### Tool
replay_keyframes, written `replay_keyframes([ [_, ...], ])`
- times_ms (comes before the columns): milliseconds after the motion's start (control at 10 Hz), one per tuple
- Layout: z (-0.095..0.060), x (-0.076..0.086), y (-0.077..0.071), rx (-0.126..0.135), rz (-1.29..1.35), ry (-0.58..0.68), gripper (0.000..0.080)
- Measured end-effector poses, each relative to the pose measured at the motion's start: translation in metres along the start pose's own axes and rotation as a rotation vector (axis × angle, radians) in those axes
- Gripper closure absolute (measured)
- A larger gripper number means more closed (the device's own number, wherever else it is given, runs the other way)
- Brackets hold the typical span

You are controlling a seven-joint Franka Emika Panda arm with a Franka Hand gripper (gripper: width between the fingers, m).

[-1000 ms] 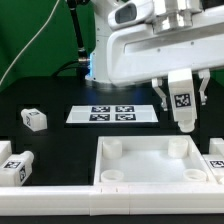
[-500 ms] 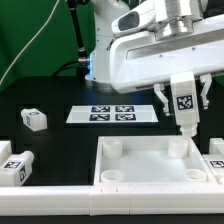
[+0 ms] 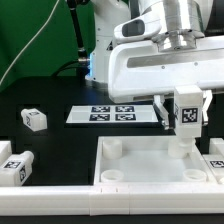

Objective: Assemble one leg

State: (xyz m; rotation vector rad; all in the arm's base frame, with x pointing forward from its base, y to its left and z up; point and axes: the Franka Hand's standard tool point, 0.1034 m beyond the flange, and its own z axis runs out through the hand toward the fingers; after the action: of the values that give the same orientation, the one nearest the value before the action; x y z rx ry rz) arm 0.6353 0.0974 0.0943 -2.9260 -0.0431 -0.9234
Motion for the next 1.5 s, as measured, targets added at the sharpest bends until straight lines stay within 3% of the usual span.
replay_keyframes([
  [200, 0.001, -0.001, -0.002, 0.001, -0.008, 0.004, 0.0517],
  [900, 0.026, -0.01, -0.016, 0.014, -0.088, -0.005, 0.0517],
  [1500, 0.033, -0.01, -0.008, 0.005, -0.084, 0.008, 0.0517],
])
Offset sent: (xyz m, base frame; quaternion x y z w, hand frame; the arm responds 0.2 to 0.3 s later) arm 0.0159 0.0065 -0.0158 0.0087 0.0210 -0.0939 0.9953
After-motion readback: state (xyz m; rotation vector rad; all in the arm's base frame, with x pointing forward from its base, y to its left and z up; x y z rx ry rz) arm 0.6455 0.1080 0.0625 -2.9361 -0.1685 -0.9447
